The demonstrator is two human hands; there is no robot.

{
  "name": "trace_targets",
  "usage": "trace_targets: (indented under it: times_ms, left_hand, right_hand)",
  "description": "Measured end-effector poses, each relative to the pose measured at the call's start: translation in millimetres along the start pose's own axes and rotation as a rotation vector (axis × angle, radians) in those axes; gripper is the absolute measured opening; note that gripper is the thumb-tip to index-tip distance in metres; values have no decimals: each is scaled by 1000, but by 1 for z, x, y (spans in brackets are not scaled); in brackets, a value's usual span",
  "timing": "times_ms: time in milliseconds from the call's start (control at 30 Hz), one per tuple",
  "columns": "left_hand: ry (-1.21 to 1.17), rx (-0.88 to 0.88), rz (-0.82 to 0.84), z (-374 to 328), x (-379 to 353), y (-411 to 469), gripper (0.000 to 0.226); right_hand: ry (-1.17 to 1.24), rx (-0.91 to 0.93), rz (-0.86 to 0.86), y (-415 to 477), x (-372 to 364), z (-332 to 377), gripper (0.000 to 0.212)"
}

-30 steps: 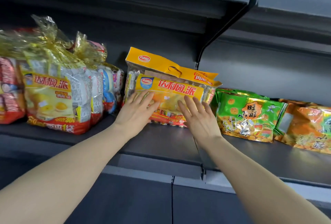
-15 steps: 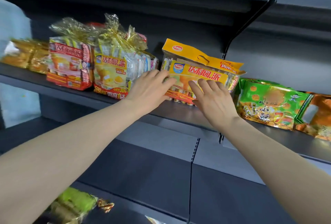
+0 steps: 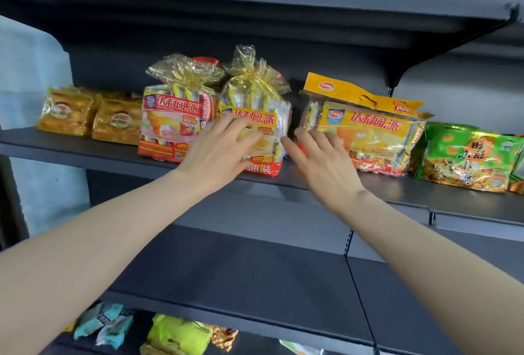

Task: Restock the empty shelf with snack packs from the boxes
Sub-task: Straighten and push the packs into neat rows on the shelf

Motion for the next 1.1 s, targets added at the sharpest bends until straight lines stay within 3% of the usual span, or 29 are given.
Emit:
trace_targets:
  times_ms: [167, 333, 600, 767, 1100]
  left_hand:
    - [-16, -58, 64, 48, -17, -20, 64]
    - [22, -91, 133, 72, -36, -27, 79]
    - [45, -35, 197, 70, -60, -4, 99]
    - [282, -90, 235, 61, -86, 12, 88]
    - [329, 14, 192, 55, -123, 27, 84]
  right_hand:
    - [12, -70, 83, 30, -8, 42, 52]
    - [-6, -140, 229, 50, -31, 67, 78]
    - [-9, -227, 335, 70, -59, 71, 94]
    - [0, -240, 390, 73, -77, 63, 108]
    - [14, -210, 345, 71, -111, 44, 104]
Point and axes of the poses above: each hand's wrist, its own y-axis towards the middle knuckle, its own x-axis out of the back of the hand, z = x × y, the point moved 3 cm from there along y, towards the middle knuckle, and after that the axes turned 4 degrees about -z, right-handed, at the moved point
